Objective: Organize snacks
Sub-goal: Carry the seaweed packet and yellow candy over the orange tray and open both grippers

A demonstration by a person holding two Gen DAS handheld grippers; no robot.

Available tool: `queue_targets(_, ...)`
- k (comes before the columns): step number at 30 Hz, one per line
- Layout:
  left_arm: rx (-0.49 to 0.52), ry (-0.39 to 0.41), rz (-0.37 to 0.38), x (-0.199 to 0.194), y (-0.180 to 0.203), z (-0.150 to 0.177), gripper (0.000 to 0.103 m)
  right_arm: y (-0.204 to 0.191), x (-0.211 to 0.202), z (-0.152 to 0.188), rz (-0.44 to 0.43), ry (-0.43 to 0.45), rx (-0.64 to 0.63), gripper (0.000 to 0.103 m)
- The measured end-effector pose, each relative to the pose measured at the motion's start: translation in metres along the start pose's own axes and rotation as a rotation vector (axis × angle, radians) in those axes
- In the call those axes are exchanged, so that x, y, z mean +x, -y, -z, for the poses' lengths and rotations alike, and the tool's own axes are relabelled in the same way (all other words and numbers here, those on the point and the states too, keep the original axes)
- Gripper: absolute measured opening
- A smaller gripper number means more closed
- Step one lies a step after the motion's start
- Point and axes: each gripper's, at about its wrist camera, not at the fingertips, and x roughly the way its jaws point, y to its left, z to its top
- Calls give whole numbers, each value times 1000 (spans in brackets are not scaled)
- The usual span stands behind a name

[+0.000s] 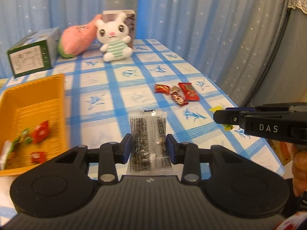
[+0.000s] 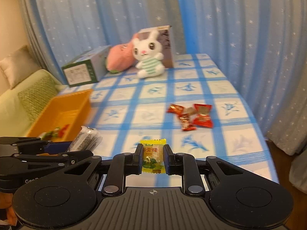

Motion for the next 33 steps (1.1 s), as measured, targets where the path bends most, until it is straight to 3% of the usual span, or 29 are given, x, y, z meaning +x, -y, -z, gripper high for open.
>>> queue_targets(13, -90, 37, -109, -60, -71, 19, 34, -93, 12, 1, -105, -11, -76, 22)
queue_targets(33, -208, 56, -190, -85, -148, 30, 34, -172, 53, -14, -187, -43, -182, 22)
